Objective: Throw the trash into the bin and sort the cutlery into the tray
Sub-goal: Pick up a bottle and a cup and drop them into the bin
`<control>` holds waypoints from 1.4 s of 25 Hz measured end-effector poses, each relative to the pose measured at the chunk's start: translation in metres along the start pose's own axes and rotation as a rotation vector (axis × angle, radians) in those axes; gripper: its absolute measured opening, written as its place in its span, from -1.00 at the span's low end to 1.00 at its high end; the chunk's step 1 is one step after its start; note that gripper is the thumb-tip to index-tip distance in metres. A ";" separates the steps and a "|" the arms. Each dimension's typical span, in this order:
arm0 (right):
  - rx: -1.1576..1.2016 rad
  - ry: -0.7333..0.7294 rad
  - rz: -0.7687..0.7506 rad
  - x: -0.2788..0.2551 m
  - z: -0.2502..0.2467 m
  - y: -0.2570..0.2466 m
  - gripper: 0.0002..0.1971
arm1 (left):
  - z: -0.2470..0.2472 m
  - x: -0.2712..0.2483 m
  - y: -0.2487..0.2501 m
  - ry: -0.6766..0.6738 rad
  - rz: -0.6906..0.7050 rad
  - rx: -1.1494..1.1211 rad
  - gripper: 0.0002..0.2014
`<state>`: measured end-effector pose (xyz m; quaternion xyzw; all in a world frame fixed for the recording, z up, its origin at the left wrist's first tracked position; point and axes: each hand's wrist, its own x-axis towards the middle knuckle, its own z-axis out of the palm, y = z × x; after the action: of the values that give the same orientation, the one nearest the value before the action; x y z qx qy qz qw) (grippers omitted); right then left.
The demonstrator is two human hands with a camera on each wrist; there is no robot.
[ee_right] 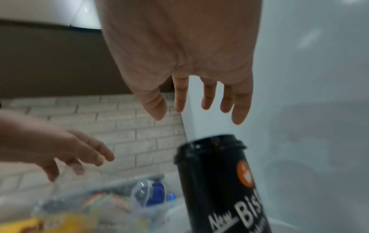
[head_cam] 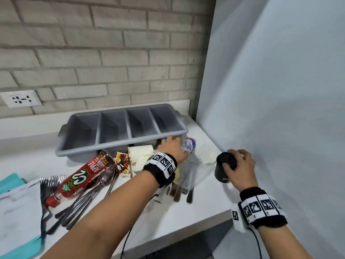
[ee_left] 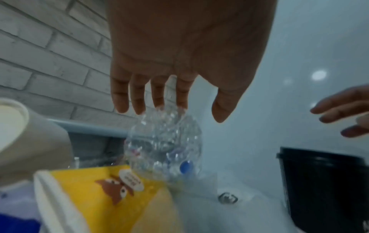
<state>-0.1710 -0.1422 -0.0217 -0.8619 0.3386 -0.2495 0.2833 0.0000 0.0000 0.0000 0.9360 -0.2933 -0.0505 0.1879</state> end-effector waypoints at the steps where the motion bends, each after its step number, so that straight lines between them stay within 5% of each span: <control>1: -0.053 -0.026 0.016 0.004 0.005 0.000 -0.48 | 0.000 0.001 0.000 -0.051 -0.012 0.038 -0.35; 6: -0.118 -0.095 0.094 0.007 0.029 0.017 -0.34 | 0.011 0.006 -0.003 -0.173 -0.024 0.085 -0.21; 13: 0.092 -0.040 0.081 0.012 0.035 0.030 -0.33 | 0.001 -0.011 -0.005 -0.040 0.032 0.030 -0.33; 19: 0.324 0.252 -0.035 -0.053 0.008 0.020 -0.35 | -0.016 -0.088 0.009 0.108 0.180 -0.224 -0.32; 23: 0.334 0.496 -0.042 -0.138 -0.005 0.051 -0.41 | 0.008 -0.156 0.005 0.009 0.402 -0.498 -0.33; 28: 0.325 0.504 0.338 -0.239 0.026 0.131 -0.45 | 0.071 -0.226 -0.009 -0.398 0.360 -0.532 -0.34; 32: 0.283 0.423 0.772 -0.295 0.073 0.205 -0.15 | 0.175 -0.241 -0.016 -0.636 0.189 -0.405 -0.38; 35: 0.276 0.323 0.963 -0.311 0.119 0.268 -0.14 | 0.269 -0.236 -0.020 -0.733 0.110 -0.278 -0.39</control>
<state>-0.4167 -0.0429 -0.3569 -0.5140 0.6997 -0.2629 0.4208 -0.2384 0.0621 -0.2595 0.8044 -0.3812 -0.4104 0.1979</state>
